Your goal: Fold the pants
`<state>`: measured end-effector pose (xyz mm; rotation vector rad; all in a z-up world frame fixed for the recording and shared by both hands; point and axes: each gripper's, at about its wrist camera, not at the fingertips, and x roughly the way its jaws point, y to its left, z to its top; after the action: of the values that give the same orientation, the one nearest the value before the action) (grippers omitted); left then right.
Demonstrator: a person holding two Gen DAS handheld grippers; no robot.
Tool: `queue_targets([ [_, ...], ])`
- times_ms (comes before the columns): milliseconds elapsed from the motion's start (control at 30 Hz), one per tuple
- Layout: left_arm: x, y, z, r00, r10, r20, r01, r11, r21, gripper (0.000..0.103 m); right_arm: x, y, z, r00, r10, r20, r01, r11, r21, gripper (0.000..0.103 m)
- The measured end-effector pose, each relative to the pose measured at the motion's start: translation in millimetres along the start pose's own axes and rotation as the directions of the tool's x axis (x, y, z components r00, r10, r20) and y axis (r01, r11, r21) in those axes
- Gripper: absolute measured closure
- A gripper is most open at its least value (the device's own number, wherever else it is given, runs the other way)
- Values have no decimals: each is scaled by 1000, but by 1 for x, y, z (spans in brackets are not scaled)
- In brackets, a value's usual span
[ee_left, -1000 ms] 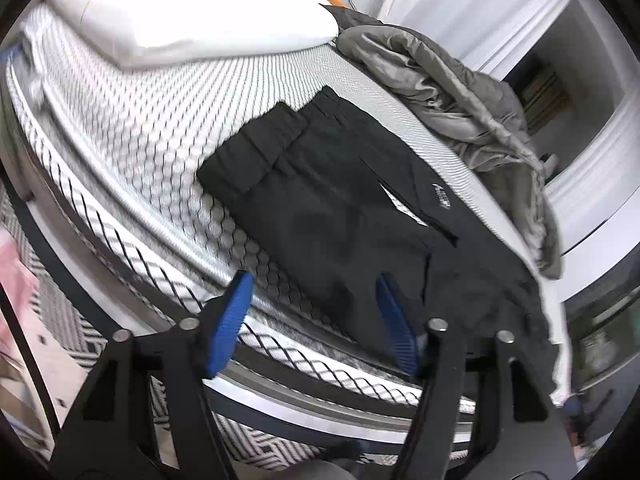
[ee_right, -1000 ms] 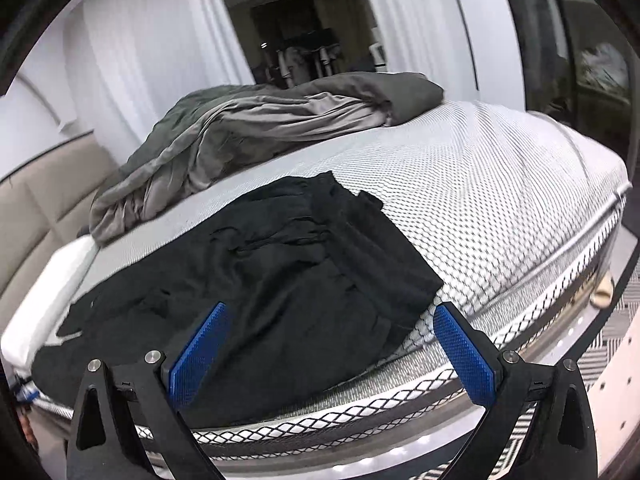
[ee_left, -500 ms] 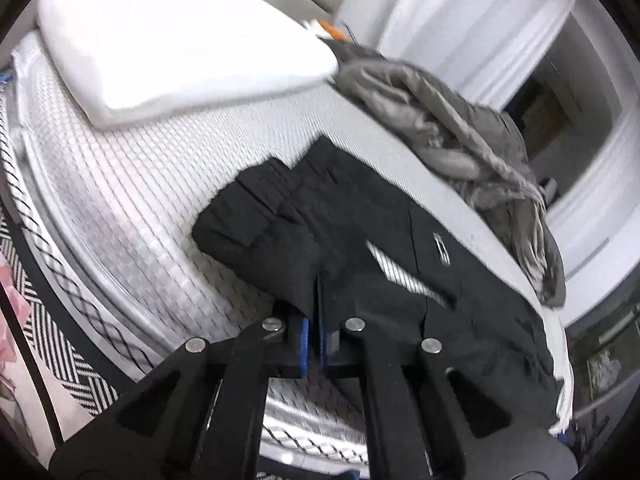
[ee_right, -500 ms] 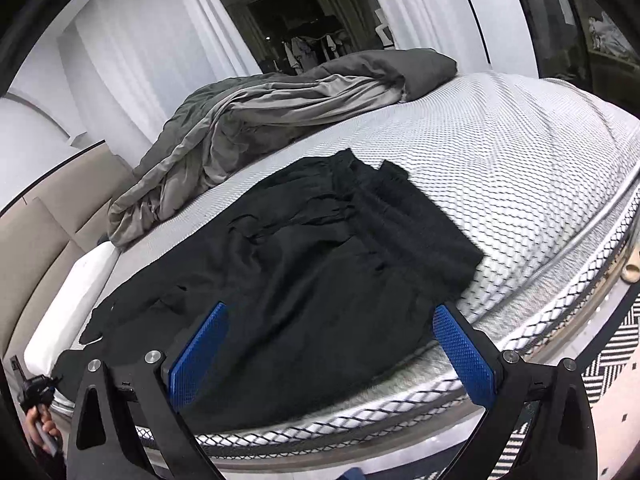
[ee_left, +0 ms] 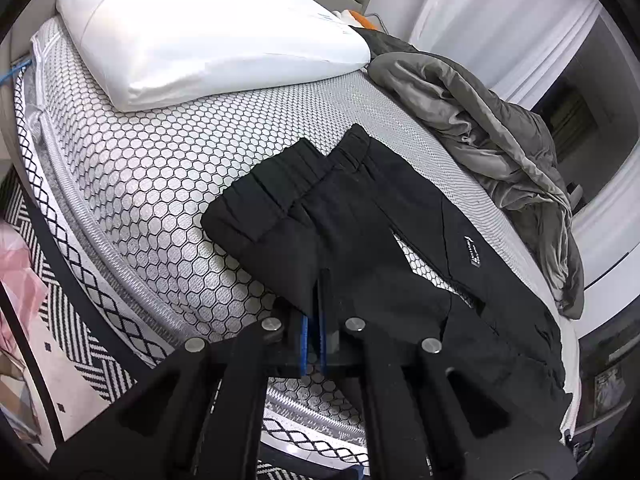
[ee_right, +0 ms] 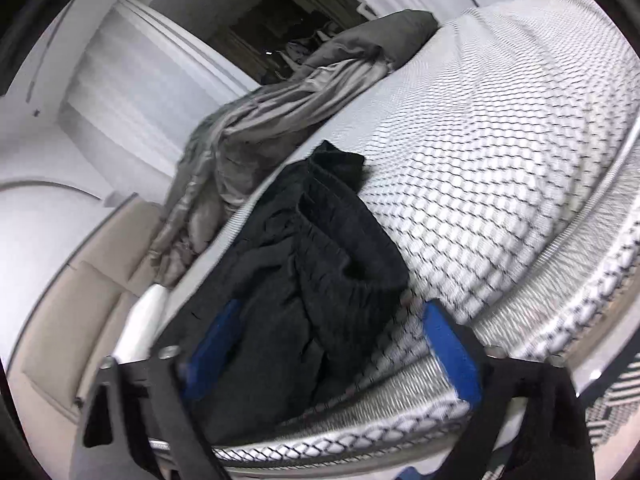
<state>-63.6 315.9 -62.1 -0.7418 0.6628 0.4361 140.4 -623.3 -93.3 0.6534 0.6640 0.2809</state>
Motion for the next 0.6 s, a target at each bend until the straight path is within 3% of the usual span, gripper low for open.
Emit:
queue_targets([
  [200,10,-2,2,999,31,-33,-31,999,-11,102,15,6,2,997,76,-25,-78,994,-75,21],
  [267,19,1,2,998,34,-49,-36,999,-34,102,29,-3,3,995,90,-32,-91,995,-50,30],
  [400,13,2,-2,999,46,-19,-47,999,-27,103,33,-6,5,1000,5,-12,-6,998,-56,86],
  [600,-13,3,-11,998,54,-12,-54,998,31,103,-6,-3,4,1000,-24,-20,23,998,-55,91],
])
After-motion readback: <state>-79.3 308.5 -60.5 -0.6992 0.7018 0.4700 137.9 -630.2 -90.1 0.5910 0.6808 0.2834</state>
